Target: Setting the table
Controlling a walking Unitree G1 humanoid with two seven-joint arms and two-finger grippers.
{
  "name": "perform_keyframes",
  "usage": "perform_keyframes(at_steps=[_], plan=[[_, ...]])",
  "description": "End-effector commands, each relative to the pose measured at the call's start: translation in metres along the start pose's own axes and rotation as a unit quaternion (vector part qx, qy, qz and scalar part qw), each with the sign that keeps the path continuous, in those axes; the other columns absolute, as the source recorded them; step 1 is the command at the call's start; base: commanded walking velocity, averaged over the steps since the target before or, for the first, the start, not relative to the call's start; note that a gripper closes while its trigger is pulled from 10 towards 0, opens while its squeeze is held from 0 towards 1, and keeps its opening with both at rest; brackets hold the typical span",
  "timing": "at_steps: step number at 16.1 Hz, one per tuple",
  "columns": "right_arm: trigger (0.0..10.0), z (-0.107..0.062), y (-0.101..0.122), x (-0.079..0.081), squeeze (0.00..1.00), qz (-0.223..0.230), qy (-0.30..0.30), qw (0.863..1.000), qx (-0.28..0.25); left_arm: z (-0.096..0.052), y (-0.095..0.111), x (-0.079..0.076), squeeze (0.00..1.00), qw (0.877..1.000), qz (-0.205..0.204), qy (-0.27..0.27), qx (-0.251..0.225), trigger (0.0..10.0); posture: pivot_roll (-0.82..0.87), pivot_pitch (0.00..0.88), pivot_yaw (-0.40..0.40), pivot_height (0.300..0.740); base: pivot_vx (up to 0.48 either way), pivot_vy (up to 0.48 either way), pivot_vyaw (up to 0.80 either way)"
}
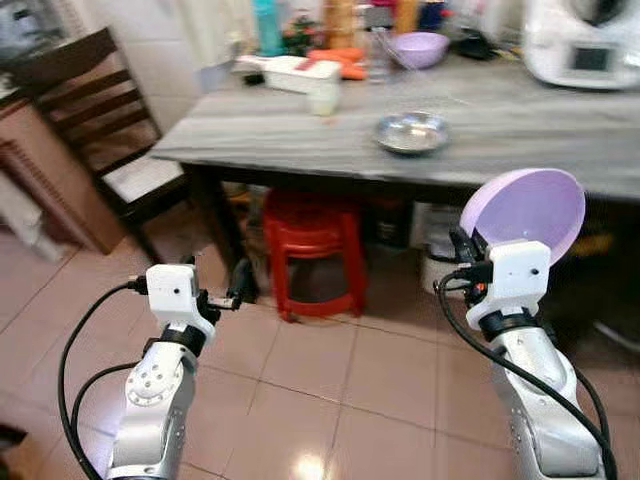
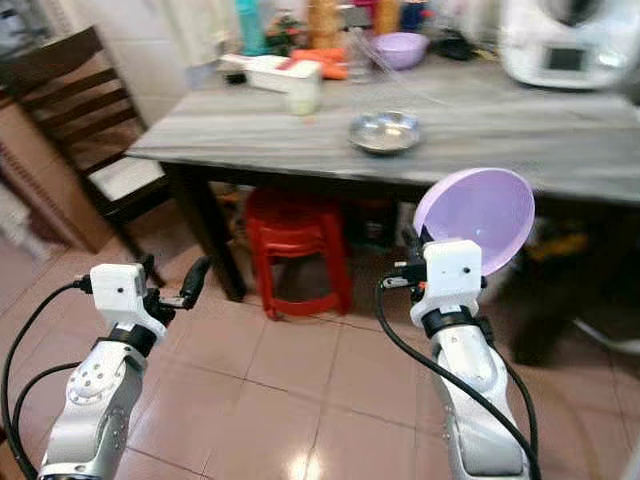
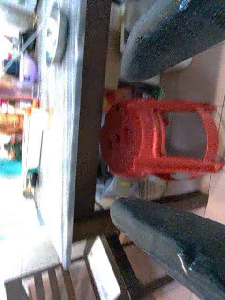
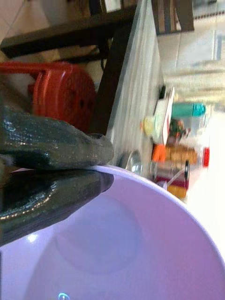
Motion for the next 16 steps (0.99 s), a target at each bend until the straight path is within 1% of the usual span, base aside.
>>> perform_keyframes(at_steps=[1, 3, 5, 10, 14, 16], plan=[[10.0, 0.002, 0.006, 0.006, 0.0, 0.005, 0.006, 1.0, -0.012, -0.0008, 0.003, 0.007, 0.0, 1.0, 0.006, 0.008, 0.001, 10.0, -0.13, 0.064, 0.089, 0.74, 0.337, 0.0, 0.0], [10.0, 0.0035, 0.0061, 0.0061, 0.0, 0.003, 0.006, 1.0, -0.012, 0.0002, 0.0027, 0.0052, 0.0, 1.0, 0.004, 0.005, 0.002, 10.0, -0.13, 0.063, 0.09, 0.74, 0.334, 0.0, 0.0], [10.0, 0.0044, 0.0049, 0.0056, 0.0, 0.011, -0.001, 1.0, -0.006, 0.0012, 0.0029, 0.0039, 0.0, 1.0, 0.003, 0.002, 0.002, 10.0, -0.13, 0.062, 0.091, 0.74, 0.343, 0.0, 0.0], [10.0, 0.0054, 0.0048, 0.0064, 0.0, 0.011, -0.002, 1.0, -0.007, 0.0025, 0.0031, 0.0035, 0.0, 1.0, 0.002, 0.0, 0.002, 10.0, -0.13, 0.061, 0.094, 0.74, 0.48, 0.0, -0.6], [10.0, 0.0063, 0.0049, 0.007, 0.0, 0.012, -0.001, 1.0, -0.007, 0.0033, 0.003, 0.0024, 0.0, 1.0, 0.001, -0.002, 0.003, 10.0, -0.13, 0.059, 0.094, 0.74, 0.48, 0.0, 0.0], [10.0, 0.0064, 0.005, 0.0075, 0.0, 0.013, -0.002, 1.0, -0.007, 0.0036, 0.0033, 0.0024, 0.0, 1.0, 0.002, -0.002, 0.003, 10.0, -0.13, 0.059, 0.096, 0.74, 0.48, 0.0, -0.65]])
Point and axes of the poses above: a point about 5 cm out from each wrist's last joint towards the gripper, its own z axis pointing out of the wrist towards the gripper, its own y axis along the axis of the wrist's last joint, x = y × z, the point moved 1 cm from there along z, pointing out of the wrist towards the gripper, and after that the axes turned 8 degrees about -z, right-handed, at the moved point
